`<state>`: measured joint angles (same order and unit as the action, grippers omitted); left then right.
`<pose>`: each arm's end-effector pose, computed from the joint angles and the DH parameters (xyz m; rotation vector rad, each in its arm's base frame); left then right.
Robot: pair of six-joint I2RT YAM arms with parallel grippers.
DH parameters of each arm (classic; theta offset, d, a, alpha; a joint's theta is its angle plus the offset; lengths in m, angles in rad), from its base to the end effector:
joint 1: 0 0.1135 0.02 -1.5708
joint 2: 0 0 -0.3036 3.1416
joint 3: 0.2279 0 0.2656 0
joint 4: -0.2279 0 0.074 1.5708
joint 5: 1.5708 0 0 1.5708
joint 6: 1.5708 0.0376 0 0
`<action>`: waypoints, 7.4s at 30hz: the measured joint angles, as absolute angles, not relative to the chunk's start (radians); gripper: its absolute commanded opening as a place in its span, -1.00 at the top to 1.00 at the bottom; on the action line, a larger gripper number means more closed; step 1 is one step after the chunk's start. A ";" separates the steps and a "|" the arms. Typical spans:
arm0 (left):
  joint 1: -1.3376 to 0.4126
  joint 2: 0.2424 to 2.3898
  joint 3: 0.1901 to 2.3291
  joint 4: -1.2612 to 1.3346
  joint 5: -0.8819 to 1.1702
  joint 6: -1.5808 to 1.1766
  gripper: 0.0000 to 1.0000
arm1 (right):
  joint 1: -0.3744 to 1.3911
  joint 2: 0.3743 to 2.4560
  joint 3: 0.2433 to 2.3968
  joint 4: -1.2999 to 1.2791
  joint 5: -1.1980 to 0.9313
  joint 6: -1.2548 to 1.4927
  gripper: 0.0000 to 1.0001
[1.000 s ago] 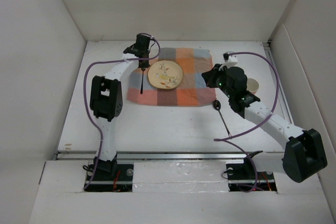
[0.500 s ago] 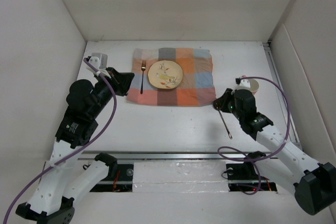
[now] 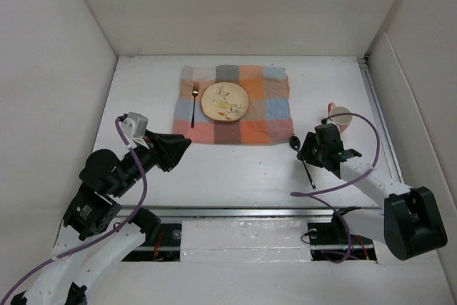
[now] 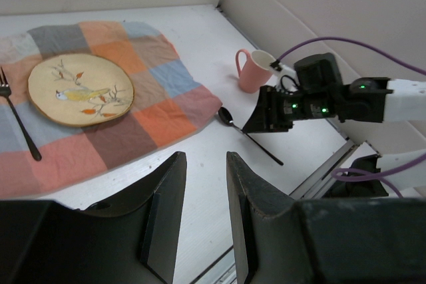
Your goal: Set the dinner table for one person
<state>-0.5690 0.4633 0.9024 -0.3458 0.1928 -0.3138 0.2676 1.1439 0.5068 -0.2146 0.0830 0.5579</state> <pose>0.0530 -0.0424 0.4238 0.3559 1.4971 -0.8515 0.2047 0.0529 0.2003 0.3902 2.4060 0.2748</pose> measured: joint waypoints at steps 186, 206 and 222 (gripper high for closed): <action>-0.741 0.357 0.761 -0.265 -0.132 -0.286 0.51 | 0.342 2.127 1.938 -0.579 -0.057 0.403 0.59; -0.741 0.322 0.761 -0.265 -0.105 -0.286 0.54 | 0.010 1.388 1.098 -0.500 0.149 0.408 0.07; -0.741 0.322 0.761 -0.265 -0.105 -0.286 0.52 | -0.026 1.640 1.209 -0.485 0.136 0.340 0.26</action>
